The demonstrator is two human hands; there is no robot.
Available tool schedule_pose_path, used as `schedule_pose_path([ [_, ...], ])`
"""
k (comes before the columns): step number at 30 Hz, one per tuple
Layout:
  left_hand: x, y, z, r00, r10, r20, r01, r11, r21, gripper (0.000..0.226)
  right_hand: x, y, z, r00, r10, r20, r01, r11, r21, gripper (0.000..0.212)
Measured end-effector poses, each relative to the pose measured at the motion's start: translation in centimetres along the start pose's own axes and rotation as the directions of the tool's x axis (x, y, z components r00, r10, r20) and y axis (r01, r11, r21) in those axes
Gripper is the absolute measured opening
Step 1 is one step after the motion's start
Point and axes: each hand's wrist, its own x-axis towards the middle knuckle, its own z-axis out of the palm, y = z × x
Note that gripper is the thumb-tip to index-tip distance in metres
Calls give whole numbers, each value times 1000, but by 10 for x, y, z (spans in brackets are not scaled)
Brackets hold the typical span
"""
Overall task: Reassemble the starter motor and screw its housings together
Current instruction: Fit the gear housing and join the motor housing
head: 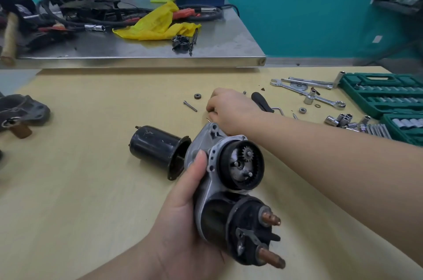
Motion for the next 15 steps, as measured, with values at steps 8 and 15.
schedule_pose_path([
  [8,-10,-13,-6,998,-53,-26,54,998,11,63,-45,16,-12,996,83,-38,-80,995,65,19],
  [15,-9,-11,-10,986,-134,-98,136,990,22,61,-130,1,-38,843,231,-487,113,807,579,21],
])
